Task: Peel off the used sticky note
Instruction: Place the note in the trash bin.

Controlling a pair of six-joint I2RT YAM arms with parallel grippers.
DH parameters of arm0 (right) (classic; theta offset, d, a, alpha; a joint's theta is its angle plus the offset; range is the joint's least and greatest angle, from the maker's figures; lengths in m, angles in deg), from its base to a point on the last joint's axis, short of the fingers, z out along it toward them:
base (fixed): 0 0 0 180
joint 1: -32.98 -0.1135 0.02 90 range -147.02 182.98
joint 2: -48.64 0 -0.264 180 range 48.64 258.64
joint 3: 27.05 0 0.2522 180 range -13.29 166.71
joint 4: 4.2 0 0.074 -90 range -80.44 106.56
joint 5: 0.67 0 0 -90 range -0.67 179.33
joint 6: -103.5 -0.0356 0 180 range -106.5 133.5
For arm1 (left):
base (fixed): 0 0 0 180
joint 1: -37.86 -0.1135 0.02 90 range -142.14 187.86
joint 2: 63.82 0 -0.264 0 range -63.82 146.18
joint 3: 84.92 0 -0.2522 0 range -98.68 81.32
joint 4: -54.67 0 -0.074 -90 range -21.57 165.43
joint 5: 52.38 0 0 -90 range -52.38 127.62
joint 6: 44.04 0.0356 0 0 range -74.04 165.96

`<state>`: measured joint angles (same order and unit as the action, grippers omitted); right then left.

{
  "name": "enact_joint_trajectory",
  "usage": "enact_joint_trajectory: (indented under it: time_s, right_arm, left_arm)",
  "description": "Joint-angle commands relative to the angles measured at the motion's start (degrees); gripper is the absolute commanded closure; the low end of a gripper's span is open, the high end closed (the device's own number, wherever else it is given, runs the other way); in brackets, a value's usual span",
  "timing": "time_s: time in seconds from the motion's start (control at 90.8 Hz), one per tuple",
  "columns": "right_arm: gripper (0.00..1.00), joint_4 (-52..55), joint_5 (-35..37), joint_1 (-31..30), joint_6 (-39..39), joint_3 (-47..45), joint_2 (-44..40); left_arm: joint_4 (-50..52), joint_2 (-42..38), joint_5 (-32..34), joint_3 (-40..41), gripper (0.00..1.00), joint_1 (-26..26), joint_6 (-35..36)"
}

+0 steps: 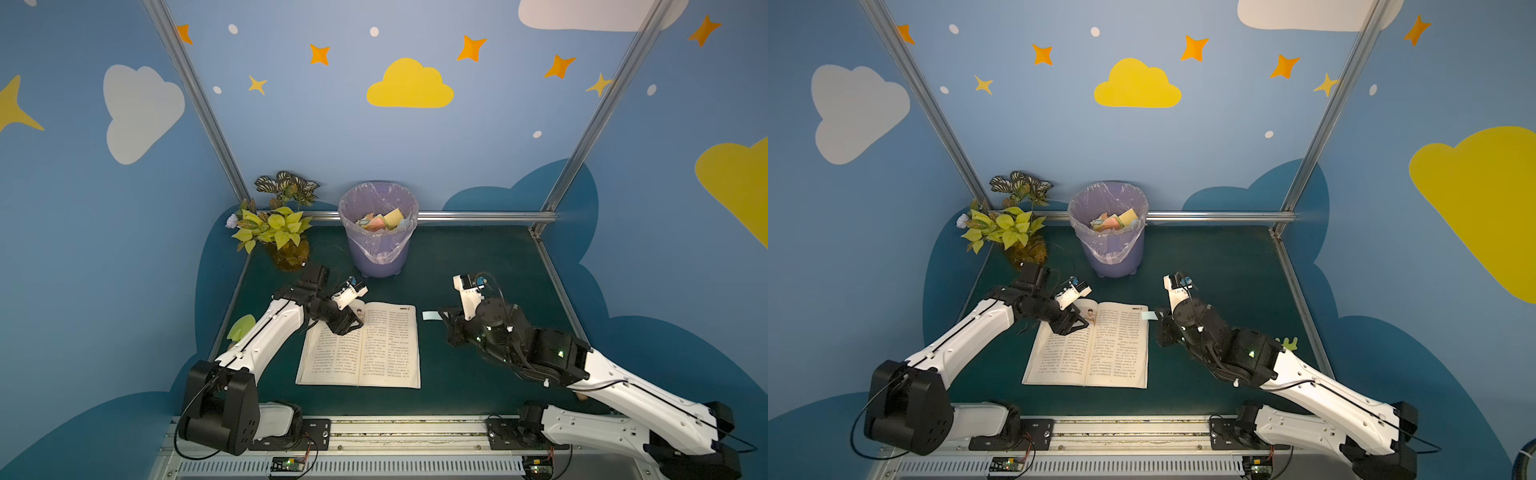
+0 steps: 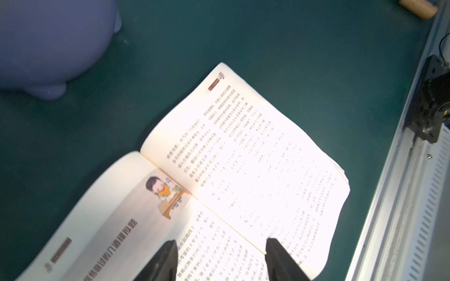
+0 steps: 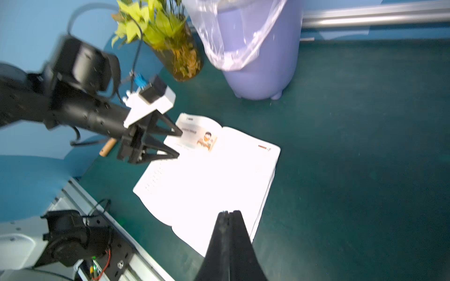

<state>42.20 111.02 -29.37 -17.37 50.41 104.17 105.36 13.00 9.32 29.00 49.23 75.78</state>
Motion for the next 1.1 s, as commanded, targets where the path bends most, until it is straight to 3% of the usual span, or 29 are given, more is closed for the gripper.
enact_joint_trajectory:
  time_s: [0.0,0.165,0.584,0.826,1.09]
  right_arm:
    - [1.00,3.6,0.6,1.8,5.3,8.3,3.7]
    - [1.00,4.8,-2.0,4.8,8.5,19.7,11.2]
    - [1.00,7.6,-10.0,14.0,12.8,48.9,35.3]
    - [1.00,9.9,-11.9,18.7,13.4,65.6,49.3]
    - [1.00,9.3,-12.3,21.9,14.8,77.7,60.5]
  left_arm:
    - [-3.3,-0.8,-5.6,2.2,0.33,-2.8,-1.2]
    - [-6.7,-0.2,-7.4,4.5,0.20,-5.3,-3.2]
    - [-10.0,0.3,-8.0,6.6,0.01,-7.0,-4.1]
    - [-11.3,-0.7,-7.5,7.8,0.00,-7.6,-4.0]
    - [-9.8,-1.9,-9.4,7.4,0.00,-8.4,-3.3]
